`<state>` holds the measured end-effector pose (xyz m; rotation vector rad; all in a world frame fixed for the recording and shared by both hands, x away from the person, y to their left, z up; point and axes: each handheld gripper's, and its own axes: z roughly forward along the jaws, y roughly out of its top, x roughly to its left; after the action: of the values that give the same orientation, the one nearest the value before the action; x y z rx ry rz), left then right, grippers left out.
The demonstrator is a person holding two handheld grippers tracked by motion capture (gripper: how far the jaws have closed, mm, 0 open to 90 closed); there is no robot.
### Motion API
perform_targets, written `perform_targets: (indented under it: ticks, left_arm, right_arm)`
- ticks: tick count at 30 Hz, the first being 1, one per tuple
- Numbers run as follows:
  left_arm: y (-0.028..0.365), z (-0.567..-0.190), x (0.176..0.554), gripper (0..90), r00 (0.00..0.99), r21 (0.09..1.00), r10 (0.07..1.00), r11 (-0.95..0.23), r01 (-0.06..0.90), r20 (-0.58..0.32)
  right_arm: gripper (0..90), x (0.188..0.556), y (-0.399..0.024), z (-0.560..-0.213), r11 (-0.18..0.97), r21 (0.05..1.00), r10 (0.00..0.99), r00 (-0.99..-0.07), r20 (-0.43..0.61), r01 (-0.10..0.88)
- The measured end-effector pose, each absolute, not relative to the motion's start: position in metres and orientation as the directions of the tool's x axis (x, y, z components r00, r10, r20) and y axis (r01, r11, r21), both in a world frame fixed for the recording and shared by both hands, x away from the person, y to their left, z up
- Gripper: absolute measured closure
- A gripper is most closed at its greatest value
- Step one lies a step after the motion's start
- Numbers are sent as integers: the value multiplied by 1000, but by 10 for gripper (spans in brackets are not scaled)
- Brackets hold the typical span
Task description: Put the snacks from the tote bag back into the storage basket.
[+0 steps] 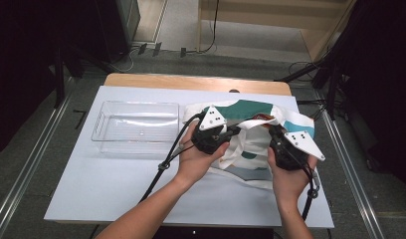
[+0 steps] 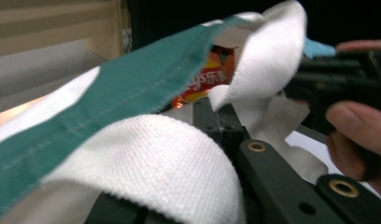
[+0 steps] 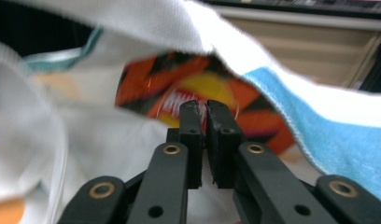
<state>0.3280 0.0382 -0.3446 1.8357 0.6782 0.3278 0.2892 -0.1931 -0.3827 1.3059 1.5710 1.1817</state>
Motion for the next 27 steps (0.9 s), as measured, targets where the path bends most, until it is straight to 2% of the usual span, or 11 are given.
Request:
perform_targets:
  ticks: [3,6,9,15,20,22,23,24,25,26,27]
  left_arm:
    - [41,-344,332,900,792,927,599,-223,301,-113]
    - [42,-342,338,900,786,927,606,-211,309,-124]
    - [41,-337,345,900,782,930,611,-208,304,-119]
    - [32,-325,359,900,781,933,619,-229,278,-81]
    - [26,-320,366,900,782,933,616,-221,285,-93]
    - [25,-318,364,900,789,933,607,-221,285,-98]
    - [25,-318,363,900,792,933,604,-228,279,-89]
    - [25,-318,363,900,792,933,604,-228,279,-89]
    - [24,-318,362,900,794,933,601,-231,275,-85]
    - [24,-318,361,900,794,933,601,-230,275,-86]
    - [24,-317,360,900,793,936,602,-222,275,-90]
  right_arm:
    - [900,279,-198,-401,86,925,976,-217,-3,371]
    - [900,278,-201,-415,98,911,976,-220,-8,402]
    - [900,274,-205,-439,111,873,968,-251,13,475]
    - [900,267,-210,-461,169,805,957,-291,5,569]
    - [900,268,-210,-469,189,764,953,-304,10,617]
    - [882,256,-210,-458,112,838,967,-252,31,534]
    - [823,250,-207,-452,102,877,969,-246,20,470]
    - [823,250,-207,-452,102,877,969,-246,20,470]
    - [766,242,-199,-436,73,927,965,-262,28,368]
    - [766,242,-199,-436,73,927,965,-262,28,368]
    - [726,241,-188,-422,68,953,969,-247,8,295]
